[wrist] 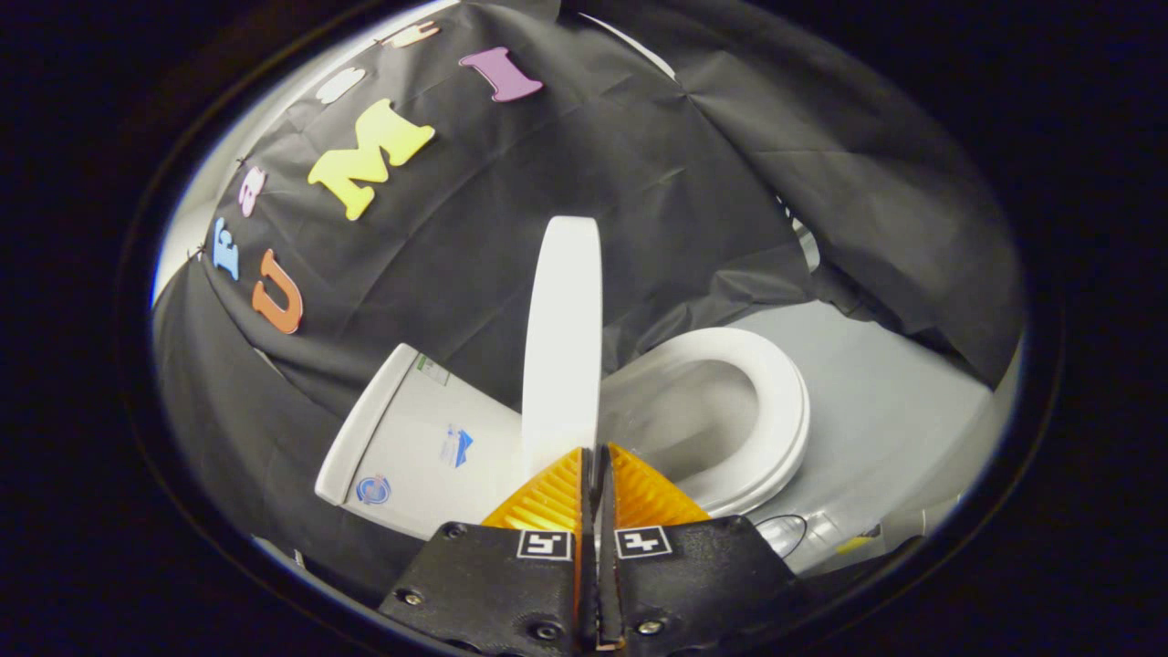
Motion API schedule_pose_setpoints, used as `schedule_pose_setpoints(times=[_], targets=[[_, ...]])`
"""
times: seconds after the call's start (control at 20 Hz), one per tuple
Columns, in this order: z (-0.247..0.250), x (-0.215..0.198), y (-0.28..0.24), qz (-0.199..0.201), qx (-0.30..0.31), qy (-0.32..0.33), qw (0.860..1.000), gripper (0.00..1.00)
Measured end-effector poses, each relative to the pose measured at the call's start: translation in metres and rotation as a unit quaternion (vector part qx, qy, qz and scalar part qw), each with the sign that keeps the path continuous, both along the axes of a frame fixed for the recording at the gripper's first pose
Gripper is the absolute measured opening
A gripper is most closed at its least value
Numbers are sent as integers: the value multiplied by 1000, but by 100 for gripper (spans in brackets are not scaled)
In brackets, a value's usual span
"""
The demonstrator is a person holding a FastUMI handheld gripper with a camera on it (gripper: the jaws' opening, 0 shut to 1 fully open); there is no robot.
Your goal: Open the toilet lid.
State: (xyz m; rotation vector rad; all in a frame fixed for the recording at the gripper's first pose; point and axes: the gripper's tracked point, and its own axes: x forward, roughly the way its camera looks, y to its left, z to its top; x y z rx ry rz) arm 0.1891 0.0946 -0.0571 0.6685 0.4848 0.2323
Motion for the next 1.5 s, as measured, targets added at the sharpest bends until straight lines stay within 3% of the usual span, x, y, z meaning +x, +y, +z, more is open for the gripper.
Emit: schedule_pose_setpoints(times=[0.65,1.5], targets=[[42,-11,51,0,-78,-41,996,6],[79,-23,137,8,-219,-92,971,10]])
